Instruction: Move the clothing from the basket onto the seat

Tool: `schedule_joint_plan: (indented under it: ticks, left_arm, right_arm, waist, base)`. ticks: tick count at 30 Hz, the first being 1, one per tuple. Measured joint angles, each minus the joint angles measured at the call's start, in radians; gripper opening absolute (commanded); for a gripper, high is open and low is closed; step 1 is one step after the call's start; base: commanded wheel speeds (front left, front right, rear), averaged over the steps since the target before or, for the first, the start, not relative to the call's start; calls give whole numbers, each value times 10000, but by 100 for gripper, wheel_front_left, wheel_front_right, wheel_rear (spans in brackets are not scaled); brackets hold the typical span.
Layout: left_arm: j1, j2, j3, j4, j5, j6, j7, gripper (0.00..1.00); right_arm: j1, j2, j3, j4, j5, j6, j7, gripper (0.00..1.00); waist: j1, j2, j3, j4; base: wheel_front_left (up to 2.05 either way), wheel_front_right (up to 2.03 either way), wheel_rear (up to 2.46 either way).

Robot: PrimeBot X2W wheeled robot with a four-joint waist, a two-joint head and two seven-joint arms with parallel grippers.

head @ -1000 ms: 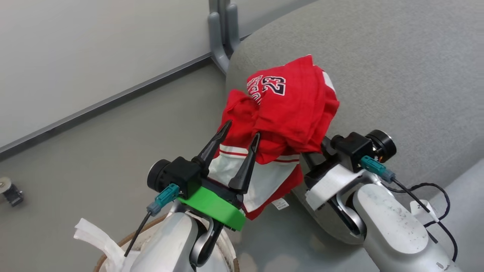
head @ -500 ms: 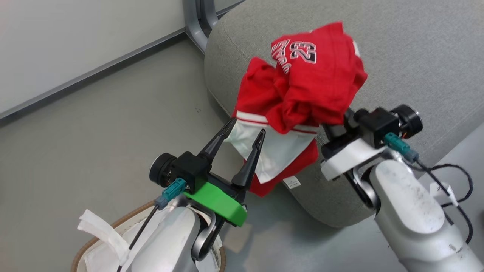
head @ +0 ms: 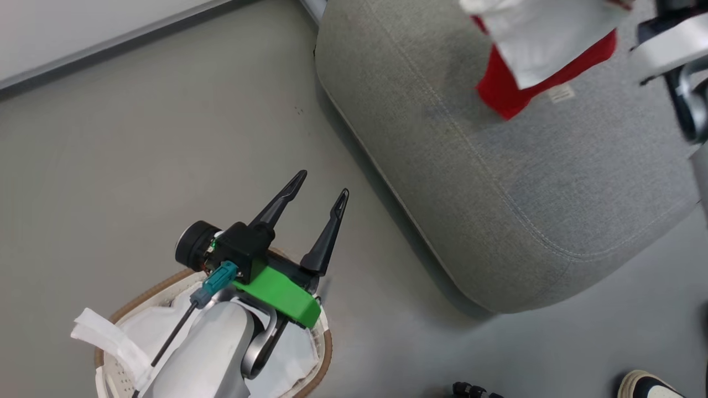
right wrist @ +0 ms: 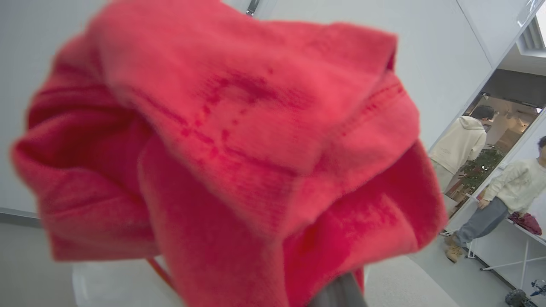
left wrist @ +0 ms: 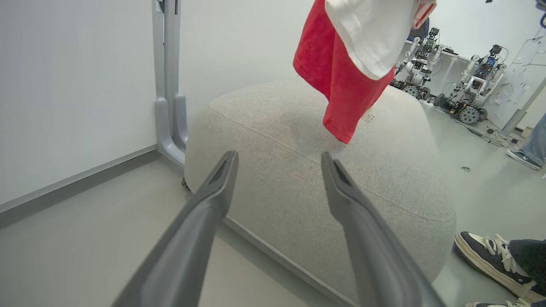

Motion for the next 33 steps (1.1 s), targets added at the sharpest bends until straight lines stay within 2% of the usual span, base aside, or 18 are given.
schedule_joint_plan:
  ticks: [8, 10, 17, 20, 25, 26, 27, 28, 33]
  left_arm:
    - [-198, 583, -27, -234, -71, 0, 0, 100]
    - [-234, 729, -46, -284, -84, 0, 0, 100]
    - [-415, 1014, -98, -389, -111, 0, 2, 100]
    - [-572, 1110, 42, -439, -148, 0, 2, 100]
    - [-590, 1103, 180, -497, -401, 0, 0, 100]
    - [-582, 1110, 209, -500, -476, 0, 2, 100]
    - [-574, 1122, 213, -504, -476, 0, 2, 100]
    - [-564, 1118, 230, -504, -520, 0, 2, 100]
    - [-561, 1091, 303, -502, -541, 0, 2, 100]
  right_arm:
    - [-1874, -1101, -1233, 1298, -445, 0, -2, 0]
    - [-2127, -1206, -1540, 1818, -531, 0, -2, 0]
    - [-1987, -1185, -3206, 3206, -623, 0, -2, 0]
    - [-1585, -1116, -4048, 3651, -1030, 0, 0, 0]
    - [-1091, -257, -5728, 4692, -1039, -2, 2, 0]
    - [-1059, -73, -5900, 4803, -1041, -2, 2, 39]
    - [-1048, 54, -5994, 4888, -1047, -2, 0, 64]
    - [-1009, 219, -6119, 4909, -1049, -2, 0, 100]
    - [-366, 757, -6427, 4422, -1151, -2, -2, 100]
  waist:
    - [1, 0, 1078, 443]
    - [1, 0, 1455, 585]
    - [1, 0, 2342, 956]
    - [1, 0, 2687, 1131]
    - [0, 0, 3165, 1434]
    - [1, 0, 3247, 1484]
    - [1, -1, 3304, 1520]
    - [0, 0, 3368, 1560]
    - [0, 0, 3425, 1675]
  base:
    - [0, 0, 0]
    - [0, 0, 0]
    - [0, 0, 0]
    - [0, 0, 0]
    - [0, 0, 0]
    - [0, 0, 0]
    - [0, 0, 0]
    - [0, 0, 0]
    - [0, 0, 0]
